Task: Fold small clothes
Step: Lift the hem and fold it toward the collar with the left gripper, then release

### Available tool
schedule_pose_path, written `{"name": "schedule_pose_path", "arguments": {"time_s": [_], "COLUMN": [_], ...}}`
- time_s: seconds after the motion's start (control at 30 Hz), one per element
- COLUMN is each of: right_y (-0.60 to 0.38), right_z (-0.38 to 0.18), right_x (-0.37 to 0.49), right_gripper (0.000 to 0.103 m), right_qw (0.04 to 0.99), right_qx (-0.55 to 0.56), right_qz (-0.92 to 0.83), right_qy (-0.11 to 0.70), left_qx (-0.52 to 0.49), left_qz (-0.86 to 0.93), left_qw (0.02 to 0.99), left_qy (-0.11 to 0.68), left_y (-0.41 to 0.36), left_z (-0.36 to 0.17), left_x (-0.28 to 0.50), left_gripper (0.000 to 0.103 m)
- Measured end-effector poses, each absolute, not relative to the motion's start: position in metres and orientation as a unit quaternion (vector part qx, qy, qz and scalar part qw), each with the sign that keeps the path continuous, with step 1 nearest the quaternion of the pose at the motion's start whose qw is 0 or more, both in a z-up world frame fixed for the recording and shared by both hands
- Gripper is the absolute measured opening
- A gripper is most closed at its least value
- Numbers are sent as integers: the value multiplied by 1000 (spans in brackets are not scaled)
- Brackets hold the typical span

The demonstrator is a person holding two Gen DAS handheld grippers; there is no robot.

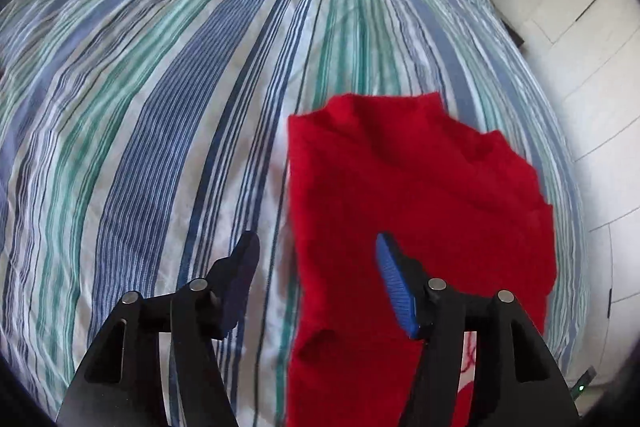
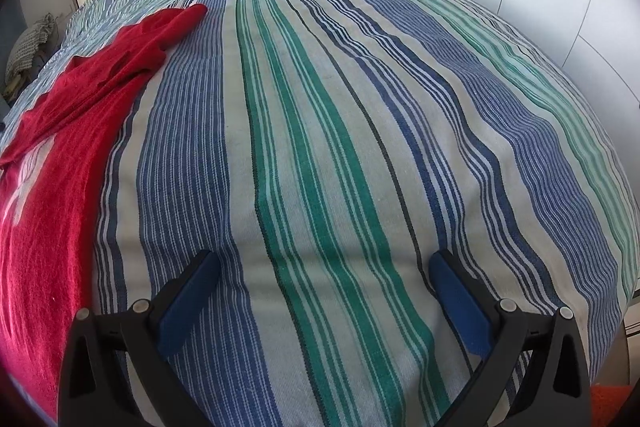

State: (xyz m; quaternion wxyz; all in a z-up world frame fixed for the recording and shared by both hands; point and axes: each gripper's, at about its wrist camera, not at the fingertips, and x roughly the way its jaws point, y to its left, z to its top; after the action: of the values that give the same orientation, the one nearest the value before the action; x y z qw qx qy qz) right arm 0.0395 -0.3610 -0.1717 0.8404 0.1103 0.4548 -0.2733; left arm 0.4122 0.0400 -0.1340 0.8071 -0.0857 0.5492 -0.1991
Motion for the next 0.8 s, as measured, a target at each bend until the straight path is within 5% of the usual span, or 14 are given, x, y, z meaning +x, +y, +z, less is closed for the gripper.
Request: {"name": "schedule_pose_path", "arguments": {"time_s": [0.13, 0.17, 0.2, 0.33, 0.53, 0.6, 0.67, 0.8], "right_y": [-359, -359, -358, -357, -356, -357, -359, -349], "right_z": [-173, -173, -173, -174, -174, -173, -170, -137], "right_x": [39, 39, 39, 39, 39, 39, 40, 43], "right_gripper": [103, 103, 103, 103, 103, 103, 103, 94], "right_qw": [842, 842, 843, 844, 843, 843, 842, 822], "right_qx": [107, 106, 104, 103, 102, 103, 105, 74], "right_qz": [-277, -278, -279, -280, -280, -279, -273, -289], "right_qy": [451, 450, 449, 446, 447, 447, 454, 484], "left_qx": [-103, -98, -69, 35, 26, 44, 57, 89], "left_qz": [-240, -250, -232, -160, -136, -128, -138, -198], "left_qw": [799, 803, 809, 831, 831, 840, 861, 873], "left_qy": [542, 532, 535, 532, 539, 525, 487, 437], "left_y": [30, 24, 14, 7, 14, 15, 22, 24], "left_z": [-142, -142, -142, -154, -160, -148, -129, -103], "left_x": [403, 400, 401, 397, 393, 381, 355, 279], "left_gripper": [61, 17, 2, 3, 14, 45, 60, 67]}}
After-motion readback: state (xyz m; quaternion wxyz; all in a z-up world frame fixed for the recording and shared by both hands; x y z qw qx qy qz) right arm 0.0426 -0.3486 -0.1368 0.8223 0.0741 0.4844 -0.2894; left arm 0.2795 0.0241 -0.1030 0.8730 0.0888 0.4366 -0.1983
